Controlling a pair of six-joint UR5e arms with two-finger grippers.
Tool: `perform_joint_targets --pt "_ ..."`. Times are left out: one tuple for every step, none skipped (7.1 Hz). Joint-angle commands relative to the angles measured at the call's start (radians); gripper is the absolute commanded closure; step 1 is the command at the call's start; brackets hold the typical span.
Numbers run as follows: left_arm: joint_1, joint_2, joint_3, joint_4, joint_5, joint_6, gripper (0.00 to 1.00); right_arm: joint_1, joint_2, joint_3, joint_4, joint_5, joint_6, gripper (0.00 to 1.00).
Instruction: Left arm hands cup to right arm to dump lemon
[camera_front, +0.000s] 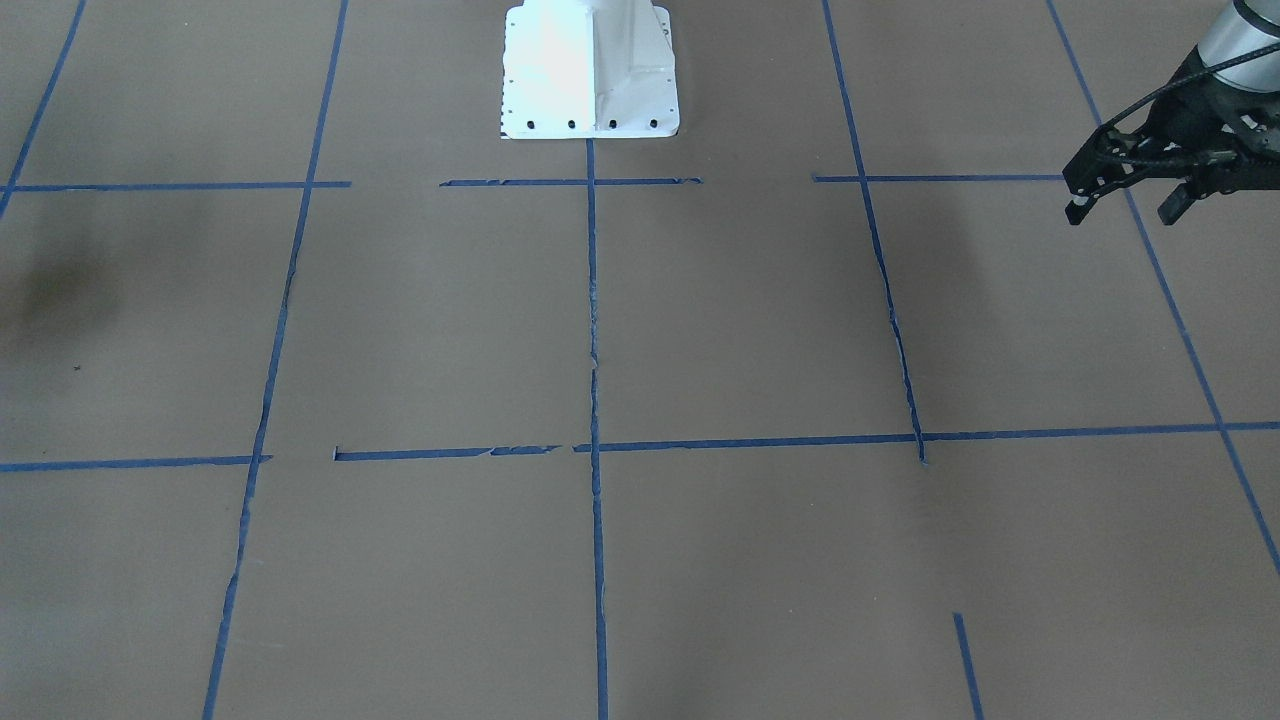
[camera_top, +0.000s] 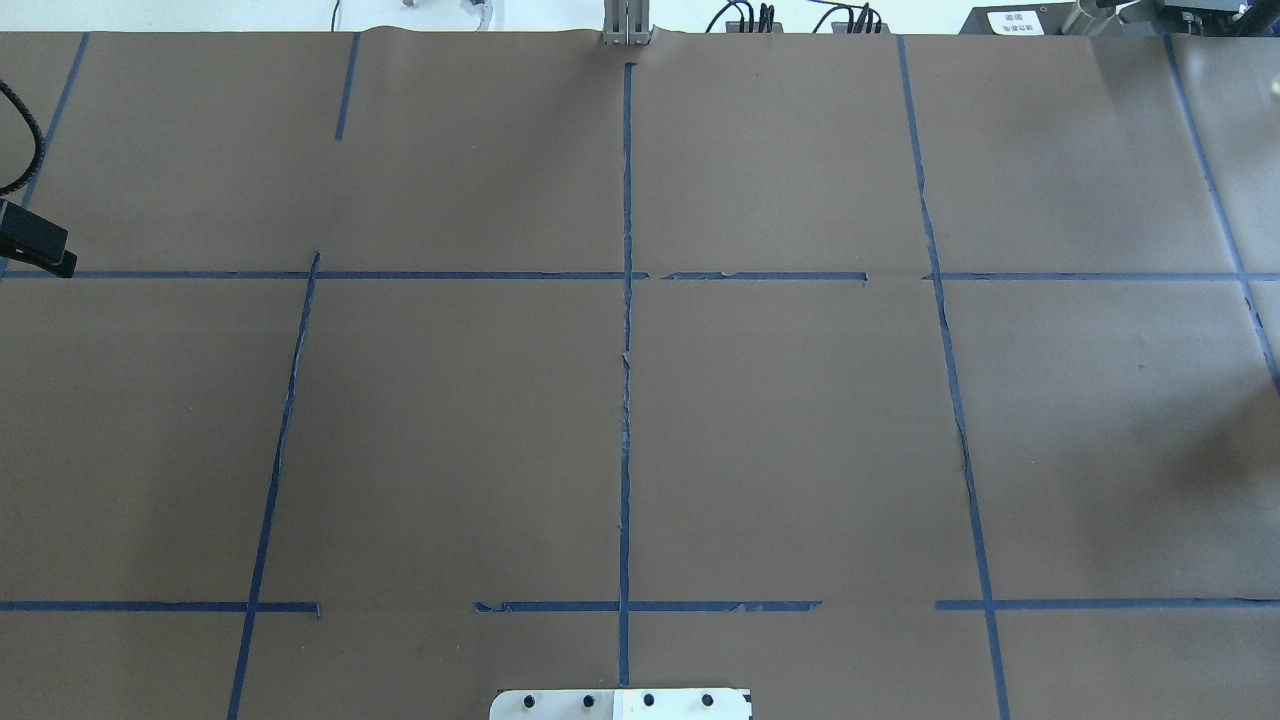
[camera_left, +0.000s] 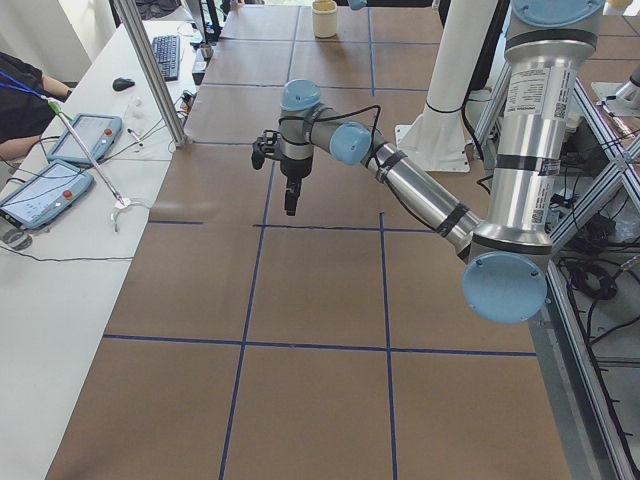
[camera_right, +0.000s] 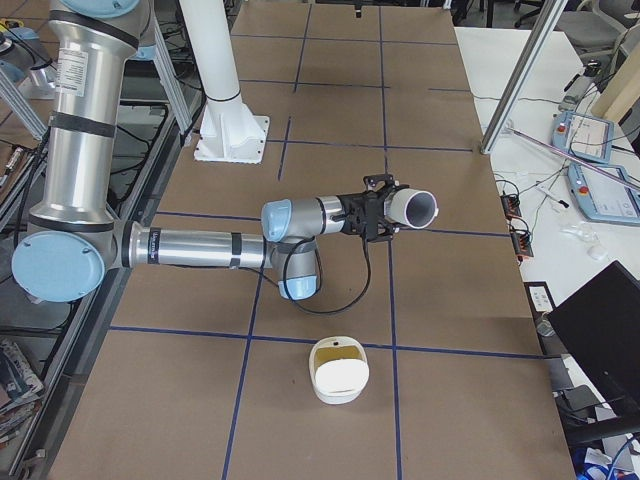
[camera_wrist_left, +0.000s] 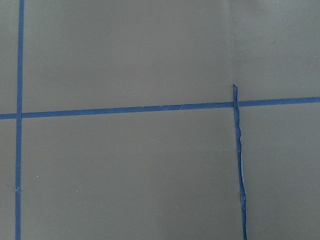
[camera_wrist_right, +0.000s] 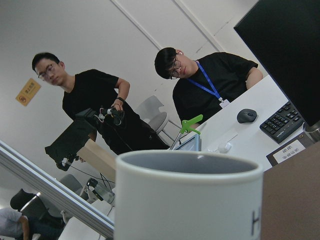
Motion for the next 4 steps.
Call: perform_joint_targets --pt "0.013 -0.029 0.009 0.003 -0.002 0.0 0.0 -0.154 0.102 -0.002 -0.173 -0.05 -0.455 0.95" --pt "0.043 -0.036 0.009 0.005 -0.003 -0.001 0.0 -0.249 0.154 -0.003 -0.238 -0.157 -0.682 0.95" --pt "0.056 -0.041 0.009 0.005 -0.008 -0.004 0.0 -0.312 0.238 -0.005 -0.308 -0.217 -0.847 0.95" --pt "0.059 -0.076 0.032 0.011 -0.066 -0.007 0.0 -0.383 0.337 -0.005 -0.385 -0.301 -1.026 0.89"
